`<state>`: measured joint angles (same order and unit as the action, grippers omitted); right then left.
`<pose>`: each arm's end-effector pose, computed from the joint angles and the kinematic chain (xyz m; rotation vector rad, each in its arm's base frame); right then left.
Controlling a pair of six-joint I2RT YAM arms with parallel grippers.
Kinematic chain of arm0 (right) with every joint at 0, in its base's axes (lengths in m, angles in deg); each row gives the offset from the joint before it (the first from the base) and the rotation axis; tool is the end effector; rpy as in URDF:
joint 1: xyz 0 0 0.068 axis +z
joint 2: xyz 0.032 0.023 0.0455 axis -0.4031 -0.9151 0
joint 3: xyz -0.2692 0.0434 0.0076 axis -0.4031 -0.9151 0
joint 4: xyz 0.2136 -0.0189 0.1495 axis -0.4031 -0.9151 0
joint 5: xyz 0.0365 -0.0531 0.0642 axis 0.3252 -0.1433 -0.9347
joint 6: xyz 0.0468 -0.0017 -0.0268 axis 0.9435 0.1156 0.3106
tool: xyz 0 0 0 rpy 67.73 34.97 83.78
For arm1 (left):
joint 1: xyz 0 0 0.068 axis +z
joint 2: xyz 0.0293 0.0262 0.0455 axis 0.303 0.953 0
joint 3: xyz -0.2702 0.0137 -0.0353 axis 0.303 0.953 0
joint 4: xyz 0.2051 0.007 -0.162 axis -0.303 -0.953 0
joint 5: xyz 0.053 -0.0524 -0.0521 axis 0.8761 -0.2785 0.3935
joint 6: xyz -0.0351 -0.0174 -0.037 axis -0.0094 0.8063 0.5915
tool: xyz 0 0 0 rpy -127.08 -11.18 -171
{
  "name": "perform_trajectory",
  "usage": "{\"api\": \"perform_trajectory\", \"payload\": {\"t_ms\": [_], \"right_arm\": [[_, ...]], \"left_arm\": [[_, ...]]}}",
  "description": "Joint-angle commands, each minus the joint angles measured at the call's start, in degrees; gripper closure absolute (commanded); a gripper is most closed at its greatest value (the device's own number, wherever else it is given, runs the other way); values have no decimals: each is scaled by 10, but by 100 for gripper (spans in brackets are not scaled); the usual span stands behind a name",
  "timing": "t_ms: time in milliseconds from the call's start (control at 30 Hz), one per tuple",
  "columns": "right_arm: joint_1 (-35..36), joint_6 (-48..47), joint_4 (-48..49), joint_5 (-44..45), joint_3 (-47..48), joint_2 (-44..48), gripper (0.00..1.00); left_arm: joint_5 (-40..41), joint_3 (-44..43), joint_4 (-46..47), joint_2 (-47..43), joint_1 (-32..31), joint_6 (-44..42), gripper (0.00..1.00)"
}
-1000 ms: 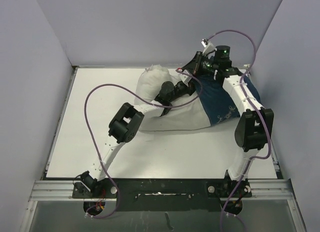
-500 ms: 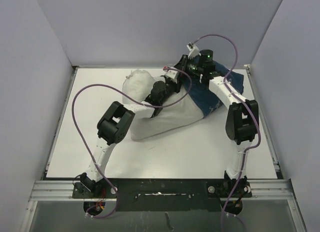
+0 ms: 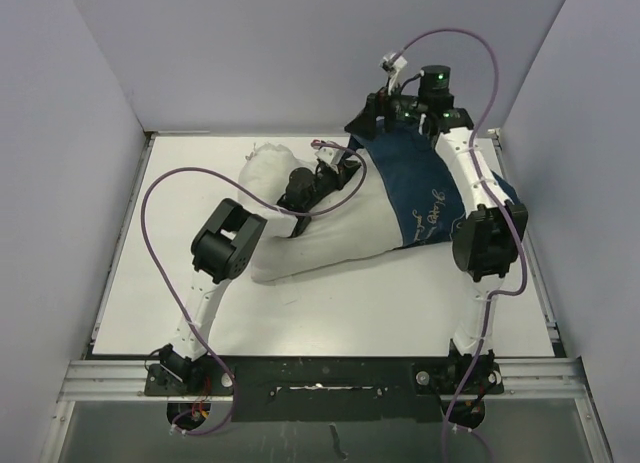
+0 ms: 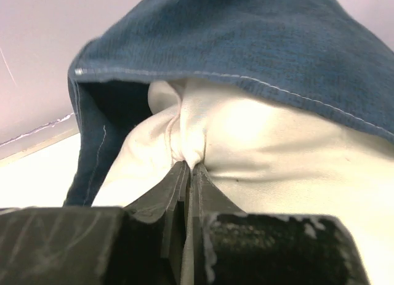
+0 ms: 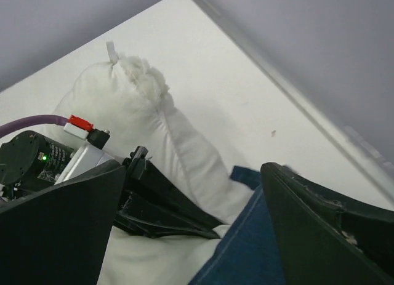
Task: Put the pillow into the pillowcase
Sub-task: Stuff the pillow into the pillowcase.
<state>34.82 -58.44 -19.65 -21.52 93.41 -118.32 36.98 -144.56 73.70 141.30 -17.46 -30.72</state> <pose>0.4732 0.1205 0.3533 -0.6795 1.8474 1.0514 0.4138 -0.3005 0.1731 0.4745 1.3720 -0.8418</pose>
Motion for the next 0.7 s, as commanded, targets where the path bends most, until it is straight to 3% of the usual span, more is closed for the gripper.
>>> {"api": "perform_trajectory", "payload": {"t_ms": [0, 100, 167, 300, 433, 667], "right_arm": [[-14, -209, -102, -11, 92, 71, 2], [-9, -274, -154, 72, 57, 120, 2], [-5, -286, -166, 131, -31, 159, 2], [32, -264, -133, 304, -169, 213, 2], [51, -248, -108, 361, -207, 214, 0], [67, -291, -90, 487, -197, 172, 25]], "left_arm": [[-49, 23, -45, 5, -2, 4, 100], [-50, 23, -53, 0, -3, 14, 100], [-52, 22, -59, -6, -4, 19, 100], [-53, 21, -59, -16, -6, 38, 100], [-57, 20, -54, -20, -8, 52, 100], [-51, 45, -42, -38, -16, 57, 100]]}}
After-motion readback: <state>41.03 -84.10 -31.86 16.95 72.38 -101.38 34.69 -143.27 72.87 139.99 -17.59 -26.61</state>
